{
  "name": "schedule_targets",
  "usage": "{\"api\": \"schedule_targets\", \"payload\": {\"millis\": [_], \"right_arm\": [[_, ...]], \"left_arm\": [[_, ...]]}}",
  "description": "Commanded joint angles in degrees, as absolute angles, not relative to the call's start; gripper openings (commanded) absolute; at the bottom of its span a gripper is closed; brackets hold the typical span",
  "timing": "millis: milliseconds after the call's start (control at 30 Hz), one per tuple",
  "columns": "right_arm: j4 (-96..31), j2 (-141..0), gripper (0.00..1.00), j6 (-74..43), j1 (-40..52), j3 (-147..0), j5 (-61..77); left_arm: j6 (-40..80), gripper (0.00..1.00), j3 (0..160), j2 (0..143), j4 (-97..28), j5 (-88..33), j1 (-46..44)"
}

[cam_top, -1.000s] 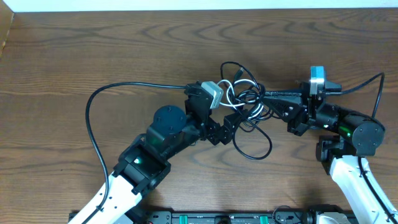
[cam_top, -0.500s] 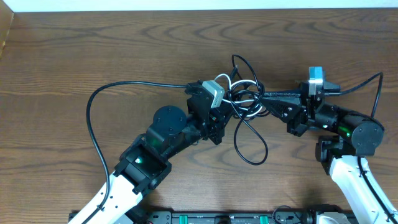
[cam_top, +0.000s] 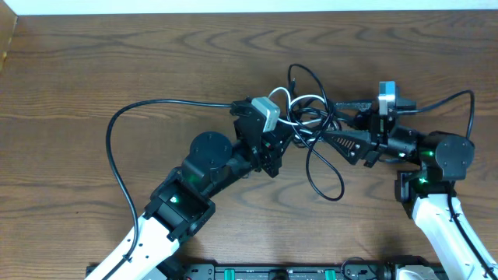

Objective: Untangle cables

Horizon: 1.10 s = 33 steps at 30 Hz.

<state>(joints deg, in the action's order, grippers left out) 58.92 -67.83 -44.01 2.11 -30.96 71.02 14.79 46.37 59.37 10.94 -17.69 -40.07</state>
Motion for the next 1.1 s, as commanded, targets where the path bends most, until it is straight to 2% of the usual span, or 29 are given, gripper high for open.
{"api": "schedule_targets", "payload": {"millis": [0,200,433,500,600,733,767,833,867,933,1000,1067], "right_arm": [[57.7,-67.6,0.70,-39.3,2.3,-31.4,70.7],[57.6,-67.6,0.68,-39.1,2.4,-31.4,70.7],[57.9,-67.6,0.57,-39.0,3.7,-31.4,70.6],[58.4,-67.6,0.48,-38.6,4.3,-31.4,70.4],[58.7,-67.6,0.25,-38.4,4.5,-31.4,70.0],[58.6,-67.6,0.01,-38.4,4.5,-31.4,70.0],[58.5,-67.6,0.01,-38.4,4.4,-31.4,70.0],[58.5,-67.6,0.01,-38.5,4.0,-31.4,70.0],[58.5,-67.6,0.01,-38.5,3.7,-31.4,70.1],[58.5,-67.6,0.01,-38.5,2.9,-31.4,70.2],[58.5,-67.6,0.01,-38.5,2.3,-31.4,70.5],[58.5,-67.6,0.01,-38.5,1.7,-31.4,70.7]], "left_arm": [[16.5,0.08,47.1,59.1,12.6,-17.6,-40.0],[17.5,0.08,47.1,59.2,12.8,-20.6,-40.0],[18.0,0.08,47.1,60.1,12.8,-22.5,-40.2],[17.9,0.08,47.1,60.4,12.8,-22.5,-40.5],[17.9,0.08,47.1,60.6,13.2,-22.5,-40.9],[17.9,0.08,47.1,60.6,14.2,-22.5,-40.9],[17.9,0.09,47.1,60.6,14.3,-22.5,-40.8],[17.9,0.17,47.1,60.6,14.2,-22.5,-40.8],[17.9,0.26,47.1,60.6,14.0,-22.5,-40.8],[17.9,0.36,47.1,60.6,13.8,-22.5,-40.8],[17.9,0.44,47.1,60.6,13.8,-22.5,-40.8],[17.9,0.46,47.1,60.6,13.8,-22.5,-40.8]]}}
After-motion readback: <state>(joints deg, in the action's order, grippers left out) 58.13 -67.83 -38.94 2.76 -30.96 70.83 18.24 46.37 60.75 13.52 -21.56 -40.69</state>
